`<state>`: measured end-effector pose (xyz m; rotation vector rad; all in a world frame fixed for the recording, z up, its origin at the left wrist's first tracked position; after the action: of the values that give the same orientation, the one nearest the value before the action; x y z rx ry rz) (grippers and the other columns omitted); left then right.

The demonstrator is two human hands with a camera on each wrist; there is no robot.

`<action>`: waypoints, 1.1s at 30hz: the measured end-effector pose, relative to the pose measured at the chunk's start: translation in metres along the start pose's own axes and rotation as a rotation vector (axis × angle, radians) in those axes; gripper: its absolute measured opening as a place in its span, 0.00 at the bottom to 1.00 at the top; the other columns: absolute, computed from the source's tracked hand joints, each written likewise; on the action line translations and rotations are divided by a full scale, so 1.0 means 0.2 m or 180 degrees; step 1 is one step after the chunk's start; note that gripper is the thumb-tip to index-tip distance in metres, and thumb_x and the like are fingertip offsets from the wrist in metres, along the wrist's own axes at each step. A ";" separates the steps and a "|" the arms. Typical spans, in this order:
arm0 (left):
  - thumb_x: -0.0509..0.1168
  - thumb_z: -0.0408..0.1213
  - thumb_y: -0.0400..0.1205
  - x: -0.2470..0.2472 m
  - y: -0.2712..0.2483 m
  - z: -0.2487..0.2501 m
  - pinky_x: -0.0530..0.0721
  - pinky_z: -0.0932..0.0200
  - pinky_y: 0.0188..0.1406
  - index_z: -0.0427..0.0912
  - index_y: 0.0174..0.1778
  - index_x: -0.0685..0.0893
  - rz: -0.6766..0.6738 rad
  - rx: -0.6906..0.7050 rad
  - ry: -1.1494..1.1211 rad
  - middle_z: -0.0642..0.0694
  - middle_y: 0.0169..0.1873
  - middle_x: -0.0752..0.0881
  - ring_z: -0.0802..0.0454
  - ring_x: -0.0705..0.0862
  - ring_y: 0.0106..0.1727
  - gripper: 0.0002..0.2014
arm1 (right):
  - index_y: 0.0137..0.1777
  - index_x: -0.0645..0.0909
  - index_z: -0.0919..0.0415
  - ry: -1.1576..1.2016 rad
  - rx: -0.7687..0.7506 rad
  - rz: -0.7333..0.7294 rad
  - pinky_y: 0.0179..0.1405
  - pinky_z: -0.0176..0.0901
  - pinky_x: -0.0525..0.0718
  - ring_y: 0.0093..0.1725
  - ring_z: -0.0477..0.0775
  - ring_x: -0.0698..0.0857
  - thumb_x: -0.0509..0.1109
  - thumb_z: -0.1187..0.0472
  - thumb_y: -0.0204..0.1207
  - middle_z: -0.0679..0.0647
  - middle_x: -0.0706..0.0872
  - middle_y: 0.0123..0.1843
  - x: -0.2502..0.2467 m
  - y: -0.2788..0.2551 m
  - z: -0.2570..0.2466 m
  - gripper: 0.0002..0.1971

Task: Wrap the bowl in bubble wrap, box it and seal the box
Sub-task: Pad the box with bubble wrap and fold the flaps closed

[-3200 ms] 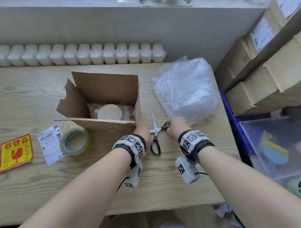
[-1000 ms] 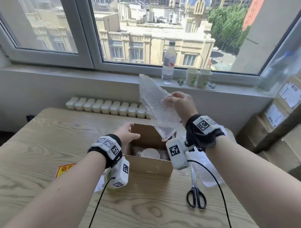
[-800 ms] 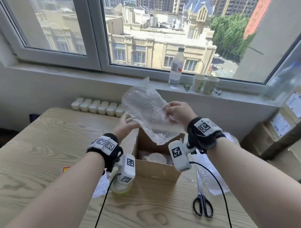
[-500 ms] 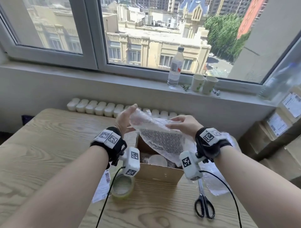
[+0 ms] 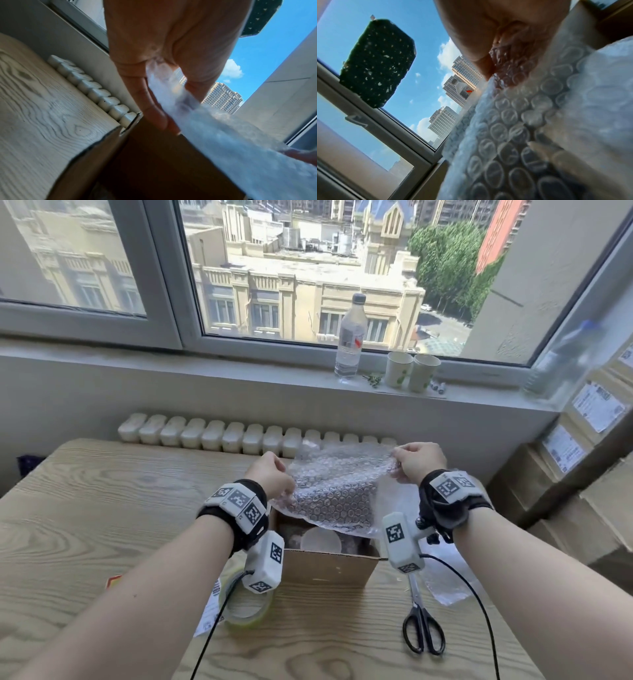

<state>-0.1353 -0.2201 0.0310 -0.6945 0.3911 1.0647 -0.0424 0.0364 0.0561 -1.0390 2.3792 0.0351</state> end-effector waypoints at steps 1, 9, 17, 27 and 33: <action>0.70 0.27 0.70 0.01 0.00 -0.01 0.81 0.53 0.41 0.47 0.40 0.71 -0.0089 -0.0022 0.0141 0.43 0.44 0.82 0.47 0.81 0.44 0.15 | 0.31 0.83 0.56 0.0020 -0.0007 -0.0168 0.22 0.38 0.82 0.15 0.43 0.82 0.67 0.64 0.81 0.53 0.82 0.24 0.02 0.00 0.01 0.15; 0.62 0.17 0.75 0.07 -0.04 -0.02 0.81 0.64 0.29 0.42 0.44 0.85 -0.0540 0.0124 0.0107 0.46 0.44 0.83 0.53 0.82 0.40 0.15 | 0.50 0.81 0.66 0.0366 0.0383 -0.1406 0.22 0.40 0.82 0.21 0.50 0.83 0.55 0.50 0.87 0.57 0.79 0.36 0.23 -0.16 -0.01 0.20; 0.61 0.25 0.78 0.04 -0.03 -0.13 0.82 0.56 0.55 0.46 0.70 0.78 -0.0091 0.0197 0.1526 0.43 0.65 0.82 0.45 0.82 0.61 0.24 | 0.46 0.87 0.65 -0.2606 -0.0505 -0.1436 0.26 0.37 0.80 0.29 0.53 0.83 0.53 0.46 0.85 0.55 0.87 0.39 0.22 -0.17 0.03 0.27; 0.74 0.30 0.72 0.19 0.01 -0.10 0.80 0.54 0.63 0.42 0.72 0.74 -0.0042 0.0631 0.1833 0.44 0.68 0.71 0.46 0.79 0.62 0.31 | 0.43 0.89 0.54 -0.2304 -0.1247 -0.1686 0.51 0.44 0.87 0.48 0.48 0.86 0.71 0.66 0.73 0.47 0.89 0.45 0.38 -0.30 0.06 0.07; 0.71 0.31 0.75 0.27 -0.01 -0.08 0.82 0.54 0.60 0.46 0.78 0.65 -0.0670 0.0927 0.2232 0.42 0.65 0.80 0.44 0.81 0.62 0.36 | 0.74 0.73 0.54 -0.3551 -0.1294 -0.2019 0.69 0.53 0.78 0.69 0.59 0.79 0.67 0.57 0.76 0.55 0.80 0.70 0.49 -0.26 0.27 0.25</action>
<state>-0.1078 -0.1963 -0.0136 -0.8121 1.0302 0.5214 -0.0372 -0.0544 -0.0277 -1.4028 1.0102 0.6875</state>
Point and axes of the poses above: each hand's wrist, its own y-axis towards the middle knuckle, its own x-axis out of the palm, z = x × y, the point moved 5 cm from there along y, towards the middle knuckle
